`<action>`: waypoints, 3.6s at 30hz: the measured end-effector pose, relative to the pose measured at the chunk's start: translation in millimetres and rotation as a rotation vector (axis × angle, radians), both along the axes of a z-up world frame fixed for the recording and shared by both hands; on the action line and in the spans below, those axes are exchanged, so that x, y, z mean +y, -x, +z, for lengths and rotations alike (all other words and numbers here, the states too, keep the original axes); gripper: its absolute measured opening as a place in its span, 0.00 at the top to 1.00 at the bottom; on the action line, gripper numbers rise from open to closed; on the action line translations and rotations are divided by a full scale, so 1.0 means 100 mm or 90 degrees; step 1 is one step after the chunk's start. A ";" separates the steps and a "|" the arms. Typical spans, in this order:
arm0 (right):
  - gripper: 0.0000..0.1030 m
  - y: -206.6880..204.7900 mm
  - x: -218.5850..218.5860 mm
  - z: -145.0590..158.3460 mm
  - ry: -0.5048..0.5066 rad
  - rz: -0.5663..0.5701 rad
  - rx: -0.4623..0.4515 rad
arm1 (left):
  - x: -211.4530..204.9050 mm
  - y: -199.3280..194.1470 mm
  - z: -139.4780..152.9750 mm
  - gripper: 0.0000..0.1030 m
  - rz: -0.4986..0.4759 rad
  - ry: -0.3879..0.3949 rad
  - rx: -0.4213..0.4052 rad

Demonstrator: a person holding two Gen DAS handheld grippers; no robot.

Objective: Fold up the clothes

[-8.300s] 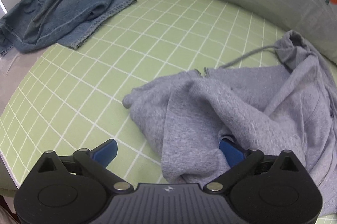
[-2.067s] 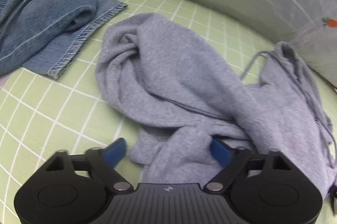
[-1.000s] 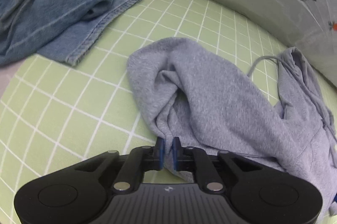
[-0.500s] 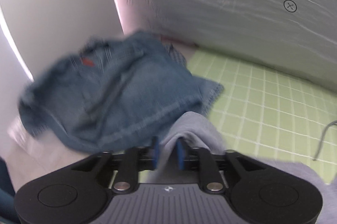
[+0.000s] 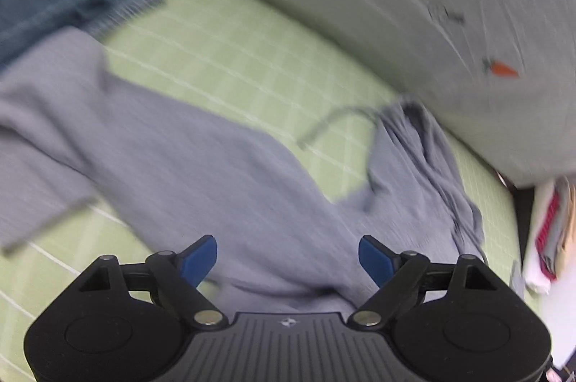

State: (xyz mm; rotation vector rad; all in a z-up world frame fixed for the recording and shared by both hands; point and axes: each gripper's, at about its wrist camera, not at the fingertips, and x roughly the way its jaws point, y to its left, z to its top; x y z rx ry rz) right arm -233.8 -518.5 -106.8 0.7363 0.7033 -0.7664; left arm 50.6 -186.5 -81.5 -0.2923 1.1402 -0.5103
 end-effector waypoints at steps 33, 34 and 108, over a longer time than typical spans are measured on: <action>0.88 0.11 -0.22 1.39 0.120 0.277 -0.199 | -0.17 0.43 1.59 0.91 0.053 0.010 -0.268; 0.88 -0.06 -0.27 1.48 0.132 0.286 -0.219 | -0.21 0.26 1.63 0.91 0.061 0.009 -0.287; 0.50 -2.49 -0.77 -0.09 -0.031 0.353 -0.075 | -0.80 -0.28 -0.30 0.00 -0.003 -0.308 -0.014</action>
